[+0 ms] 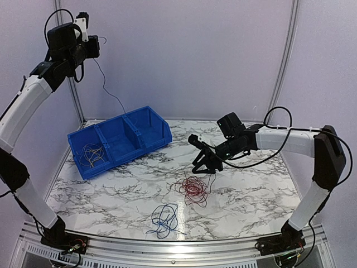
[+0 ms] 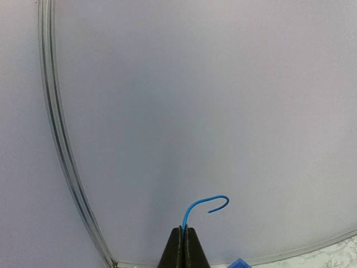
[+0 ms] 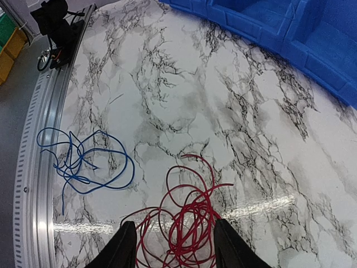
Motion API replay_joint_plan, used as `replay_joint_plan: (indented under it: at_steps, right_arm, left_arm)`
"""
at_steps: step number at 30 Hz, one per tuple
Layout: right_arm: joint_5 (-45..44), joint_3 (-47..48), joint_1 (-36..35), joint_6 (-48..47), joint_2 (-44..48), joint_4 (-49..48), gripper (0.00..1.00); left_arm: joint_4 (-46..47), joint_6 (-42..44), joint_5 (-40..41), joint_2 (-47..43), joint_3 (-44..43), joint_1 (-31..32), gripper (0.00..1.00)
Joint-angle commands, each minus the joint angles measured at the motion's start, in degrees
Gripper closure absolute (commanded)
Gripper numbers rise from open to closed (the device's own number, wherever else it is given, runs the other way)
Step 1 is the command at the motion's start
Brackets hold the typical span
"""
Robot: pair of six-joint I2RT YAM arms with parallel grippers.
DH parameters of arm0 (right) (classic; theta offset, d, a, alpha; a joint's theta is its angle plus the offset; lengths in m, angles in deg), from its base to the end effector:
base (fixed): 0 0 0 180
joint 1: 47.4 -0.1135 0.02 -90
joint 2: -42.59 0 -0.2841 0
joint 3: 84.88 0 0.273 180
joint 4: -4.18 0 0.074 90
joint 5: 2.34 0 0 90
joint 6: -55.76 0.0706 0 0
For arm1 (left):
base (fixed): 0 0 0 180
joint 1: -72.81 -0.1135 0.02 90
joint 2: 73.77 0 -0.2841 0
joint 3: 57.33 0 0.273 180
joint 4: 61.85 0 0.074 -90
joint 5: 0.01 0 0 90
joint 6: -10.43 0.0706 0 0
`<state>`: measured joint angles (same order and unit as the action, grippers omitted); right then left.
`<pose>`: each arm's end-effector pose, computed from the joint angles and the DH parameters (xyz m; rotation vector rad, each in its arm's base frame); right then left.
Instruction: Untangle the cables
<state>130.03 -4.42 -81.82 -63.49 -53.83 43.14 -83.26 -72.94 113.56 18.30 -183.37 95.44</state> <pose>0.2921 0.2579 0.2175 -1.5169 1.8853 0.9642 0.3727 -0.1248 0.5801 0.0010 1.3703 0.0438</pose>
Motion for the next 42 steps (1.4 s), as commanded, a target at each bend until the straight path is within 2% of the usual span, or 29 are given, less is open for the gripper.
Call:
replay_joint_plan:
  at_steps: [1, 5, 11, 19, 23, 33, 37, 41, 42]
  right_arm:
    - [-0.53, 1.2, 0.38, -1.03, -0.75, 0.83, 0.52]
    - [-0.61, 1.31, 0.32, -1.19, -1.46, 1.05, 0.52]
    - [-1.05, 1.29, 0.32, -1.46, -2.23, 1.16, 0.52]
    - [-1.58, 1.48, 0.37, -2.0, -3.48, 1.56, 0.52]
    - [-1.76, 1.49, 0.39, -2.03, -4.05, 1.6, 0.52]
    - [-2.33, 1.94, 0.36, -2.37, -6.03, 2.17, 0.52]
    - [-2.72, 2.01, 0.38, -2.39, -6.39, 2.22, 0.52]
    - [-3.04, 2.04, 0.32, -2.28, -6.62, 2.25, 0.52]
    - [-3.12, 2.03, 0.37, -2.34, -6.67, 2.22, 0.52]
  left_arm:
    - [-0.17, -1.2, -1.99, -1.46, 2.29, -1.76, 1.0]
    - [-0.16, -2.29, -3.49, -2.92, 6.93, -2.93, 1.0]
    - [0.22, -4.4, -6.02, -4.65, 19.87, -3.04, 1.0]
    - [0.89, -10.29, -11.74, -2.52, 32.44, -3.08, 1.0]
    - [0.91, -10.51, -13.32, 0.06, 36.52, -3.05, 1.0]
    - [0.56, -10.5, -12.9, 10.56, 37.85, -3.08, 1.0]
    - [-1.11, -11.42, -9.96, 15.32, 35.75, -3.36, 1.0]
    - [-3.97, -12.88, -10.53, 18.49, 33.31, -4.05, 1.0]
    - [-4.83, -13.2, -11.04, 19.04, 32.49, -4.27, 0.97]
